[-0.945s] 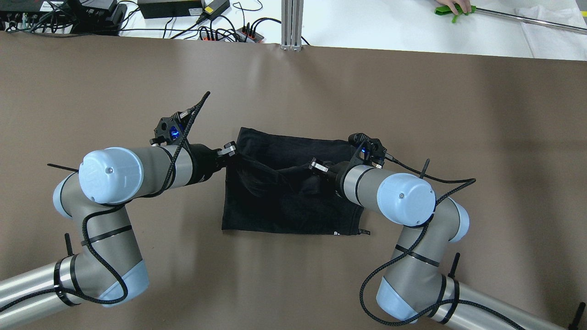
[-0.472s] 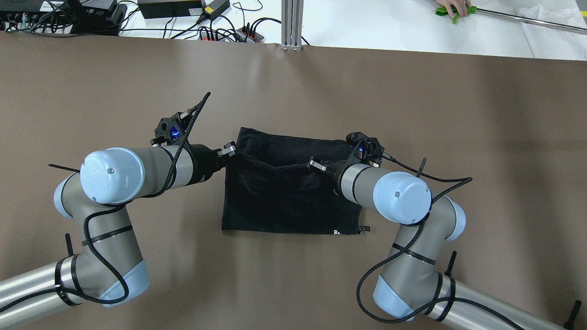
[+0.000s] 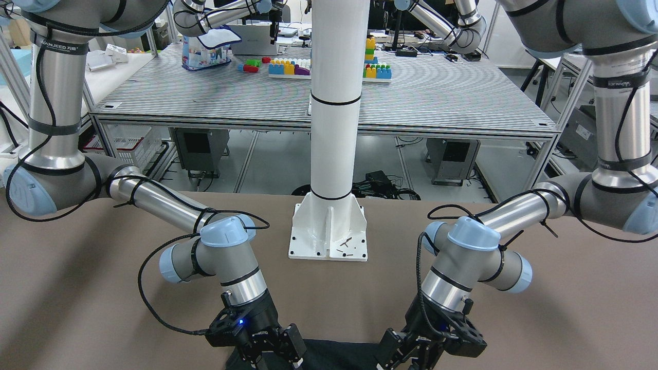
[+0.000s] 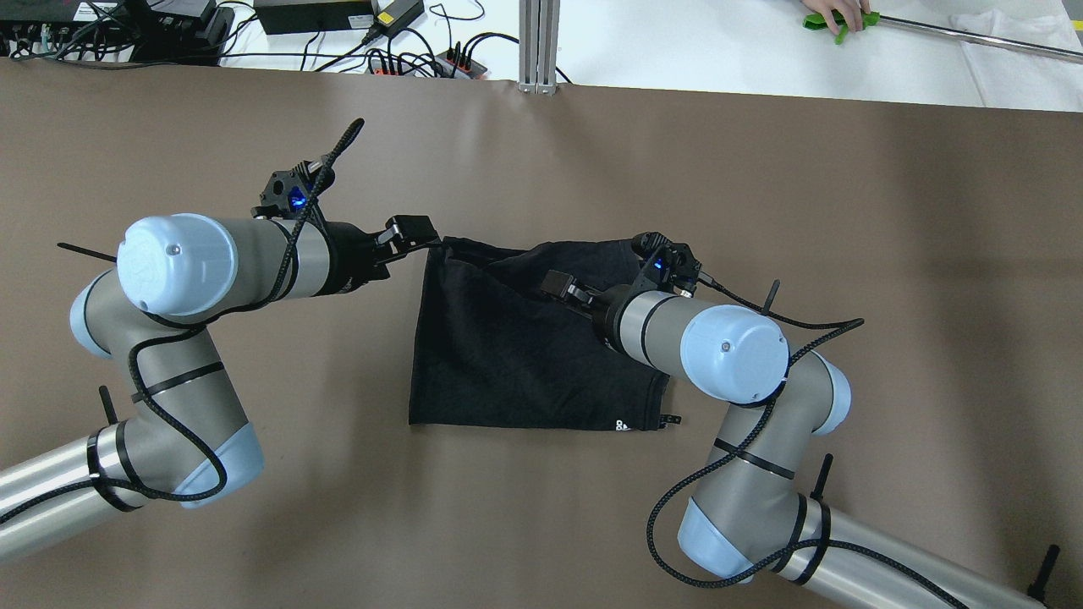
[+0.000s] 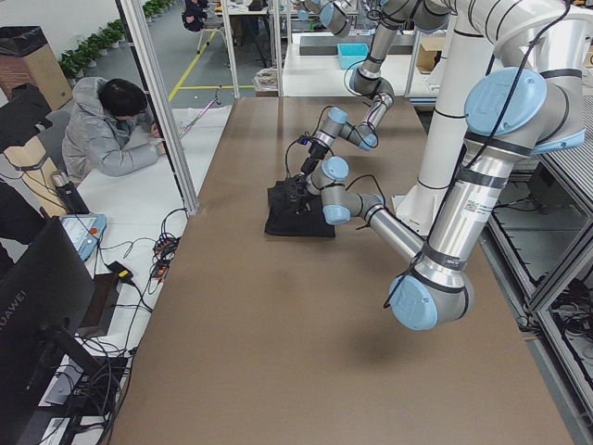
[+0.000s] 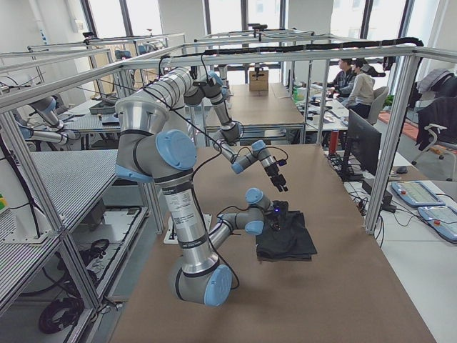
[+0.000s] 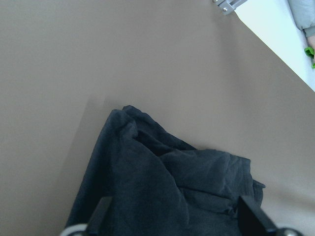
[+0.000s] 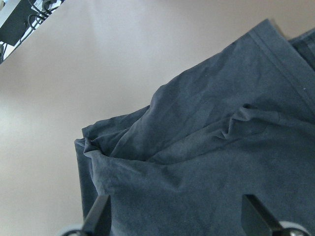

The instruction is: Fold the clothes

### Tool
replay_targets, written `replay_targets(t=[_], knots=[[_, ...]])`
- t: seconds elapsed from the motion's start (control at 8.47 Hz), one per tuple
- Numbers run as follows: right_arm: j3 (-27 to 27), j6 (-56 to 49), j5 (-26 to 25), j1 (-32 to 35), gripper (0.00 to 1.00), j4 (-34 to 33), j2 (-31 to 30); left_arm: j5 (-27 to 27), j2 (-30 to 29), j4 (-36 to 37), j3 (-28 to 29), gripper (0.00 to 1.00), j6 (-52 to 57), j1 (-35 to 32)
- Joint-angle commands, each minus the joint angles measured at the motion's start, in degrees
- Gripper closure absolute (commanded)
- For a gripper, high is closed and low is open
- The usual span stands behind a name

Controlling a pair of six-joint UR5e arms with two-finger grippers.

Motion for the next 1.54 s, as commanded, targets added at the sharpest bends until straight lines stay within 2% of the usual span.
replay_targets(t=[0.0, 0.12, 0.24, 0.35, 0.47, 0.59, 0.71, 0.94, 1.06, 1.18, 1.3, 1.42], knots=[[0.06, -0.03, 0.12, -0.38, 0.06, -0.36, 0.89, -3.70, 1.13, -0.02, -0.05, 0.00, 1.74, -2.71], [0.24, -0.82, 1.43, -0.38, 0.06, -0.53, 1.15, -7.29, 2.01, 0.59, -0.31, 0.00, 2.00, -5.07], [0.33, -2.65, 5.62, 0.31, 0.06, -1.06, 0.98, -10.72, 4.19, 1.47, -0.66, 0.00, 3.22, -8.75], [1.02, -6.59, 8.97, 2.50, 0.06, -3.76, 0.63, -12.23, 6.83, 1.48, -0.75, 0.00, 9.41, -10.96], [2.25, -11.33, 13.70, 5.65, 0.06, -9.88, 0.37, -12.50, 10.07, 1.48, -1.45, 0.00, 14.87, -13.16], [4.09, -19.55, 21.49, 10.03, 0.06, -16.99, -0.94, -12.59, 13.50, 1.48, -2.76, 0.00, 19.97, -16.22], [7.67, -28.51, 27.22, 14.77, 0.06, -23.15, -4.26, -13.12, 17.53, 1.56, -4.69, 0.00, 25.76, -18.78], [15.85, -46.26, 28.51, 21.47, 0.06, -36.93, -11.21, -14.88, 21.42, 2.44, -4.80, 0.00, 31.51, -23.44], [17.62, -56.79, 27.55, 24.29, 0.06, -42.32, -13.76, -14.71, 24.05, 2.53, -4.62, 0.00, 36.75, -25.81], [17.64, -69.52, 26.50, 29.80, 0.06, -43.68, -17.18, -14.88, 26.69, 3.66, -4.19, 0.00, 47.51, -30.01], [17.29, -82.17, 22.75, 33.68, 0.06, -43.78, -22.00, -14.36, 27.76, 7.76, -4.18, 0.00, 57.97, -34.58], [17.29, -89.26, 17.58, 35.63, 0.06, -43.52, -26.05, -14.01, 28.38, 10.76, -3.92, 0.00, 64.08, -38.36]])
